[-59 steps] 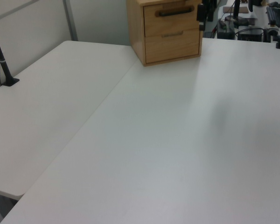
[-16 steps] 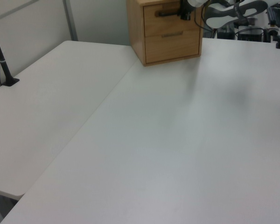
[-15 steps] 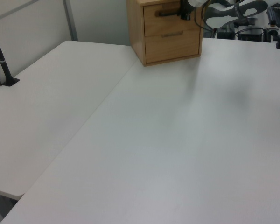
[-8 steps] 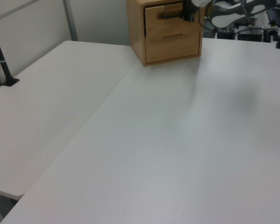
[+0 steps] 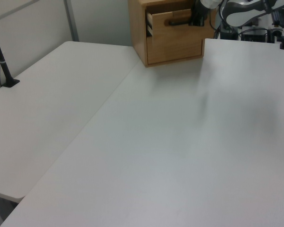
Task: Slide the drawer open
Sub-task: 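Pull the handle away from the cabinet, sliding the upper drawer out, then open the gripper, release the handle and lift away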
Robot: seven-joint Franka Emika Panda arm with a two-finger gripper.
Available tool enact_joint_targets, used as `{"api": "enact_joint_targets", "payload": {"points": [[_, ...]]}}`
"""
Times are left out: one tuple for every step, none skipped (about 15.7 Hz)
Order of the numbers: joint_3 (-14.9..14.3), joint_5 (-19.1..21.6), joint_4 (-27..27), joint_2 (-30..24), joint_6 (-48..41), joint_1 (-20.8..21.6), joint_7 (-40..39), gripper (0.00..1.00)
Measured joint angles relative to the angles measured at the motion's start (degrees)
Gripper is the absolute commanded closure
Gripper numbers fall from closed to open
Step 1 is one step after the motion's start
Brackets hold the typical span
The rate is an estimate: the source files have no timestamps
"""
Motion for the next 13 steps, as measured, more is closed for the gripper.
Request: {"api": "enact_joint_targets", "payload": {"points": [[0.9,0.0,0.0,-0.6,-2.1,0.3,0.4,1.00],[1.7,0.0,-0.1,-1.2,-4.2,0.5,0.8,1.00],[2.4,0.4,-0.1,-1.8,-6.3,0.9,1.0,1.00],[3.0,1.1,-0.1,-2.3,-8.2,1.4,1.1,1.00],[3.7,1.8,-0.1,-2.8,-10.2,1.8,1.1,1.00],[4.8,2.6,-0.2,-3.5,-12.8,2.4,1.1,1.00],[5.5,3.0,-0.2,-3.9,-14.3,2.6,1.1,0.98],[6.2,3.4,-0.3,-4.2,-15.5,2.8,1.1,0.88],[6.7,3.9,-0.3,-4.5,-16.6,2.9,1.0,0.56],[7.0,4.7,-0.3,-4.7,-17.5,3.0,0.6,0.16],[7.3,5.8,-0.3,-5.0,-18.3,3.0,0.3,0.00],[7.5,7.6,-0.3,-5.2,-18.7,3.1,-0.1,0.00],[7.8,9.5,-0.3,-5.3,-18.9,3.1,-0.3,0.00]]}}
